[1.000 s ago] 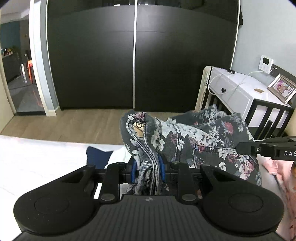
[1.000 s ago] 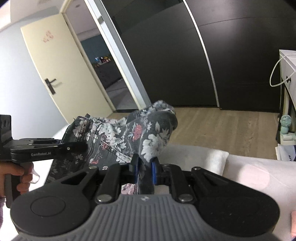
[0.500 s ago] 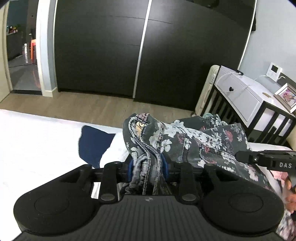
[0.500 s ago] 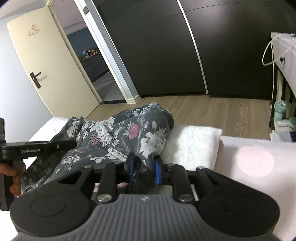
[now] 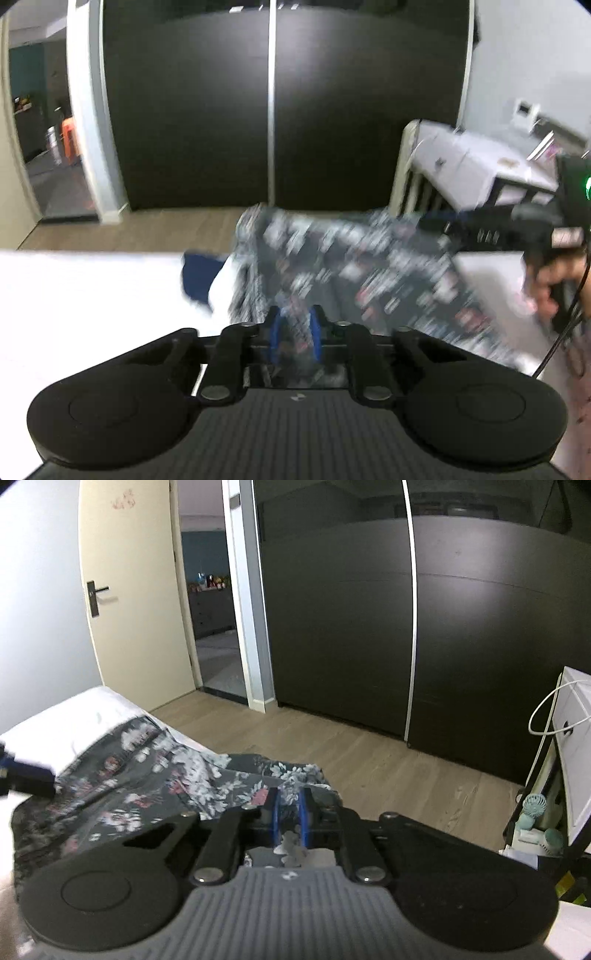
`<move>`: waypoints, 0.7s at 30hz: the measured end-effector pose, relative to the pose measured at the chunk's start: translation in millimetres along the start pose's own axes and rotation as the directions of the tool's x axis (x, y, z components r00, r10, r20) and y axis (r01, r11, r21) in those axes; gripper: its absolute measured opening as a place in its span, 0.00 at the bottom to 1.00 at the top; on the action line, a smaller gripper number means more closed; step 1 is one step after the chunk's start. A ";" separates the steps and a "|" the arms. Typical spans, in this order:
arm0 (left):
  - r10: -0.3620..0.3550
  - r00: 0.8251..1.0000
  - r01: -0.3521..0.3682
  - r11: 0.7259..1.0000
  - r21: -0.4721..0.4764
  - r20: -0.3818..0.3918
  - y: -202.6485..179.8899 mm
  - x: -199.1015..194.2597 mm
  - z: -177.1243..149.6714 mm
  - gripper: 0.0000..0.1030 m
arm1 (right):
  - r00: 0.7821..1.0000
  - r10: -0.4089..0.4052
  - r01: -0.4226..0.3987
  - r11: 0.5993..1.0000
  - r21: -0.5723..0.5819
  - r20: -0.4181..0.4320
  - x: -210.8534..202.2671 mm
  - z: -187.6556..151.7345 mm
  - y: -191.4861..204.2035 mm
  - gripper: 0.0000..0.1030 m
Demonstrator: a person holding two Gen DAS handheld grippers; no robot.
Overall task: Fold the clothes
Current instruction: 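Lower the trousers onto the folded white towel and open both grippers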
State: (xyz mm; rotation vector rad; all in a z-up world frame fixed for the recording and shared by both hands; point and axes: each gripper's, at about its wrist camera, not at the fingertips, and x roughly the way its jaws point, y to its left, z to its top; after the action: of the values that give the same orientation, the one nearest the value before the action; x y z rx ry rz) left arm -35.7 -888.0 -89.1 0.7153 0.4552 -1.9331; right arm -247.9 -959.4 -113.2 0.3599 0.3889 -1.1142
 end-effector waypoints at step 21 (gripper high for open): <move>-0.011 1.000 0.012 0.984 -0.180 0.004 18.9 -2.4 -10.5 0.09 | 0.996 -0.017 0.020 0.999 0.044 -0.088 -12.9 0.1 5.1 0.18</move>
State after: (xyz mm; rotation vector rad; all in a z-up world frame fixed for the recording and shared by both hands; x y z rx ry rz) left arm -14.9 -888.6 -95.6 0.5935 0.6247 -1.8755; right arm -248.2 -947.2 -106.6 0.4466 0.4455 -1.1292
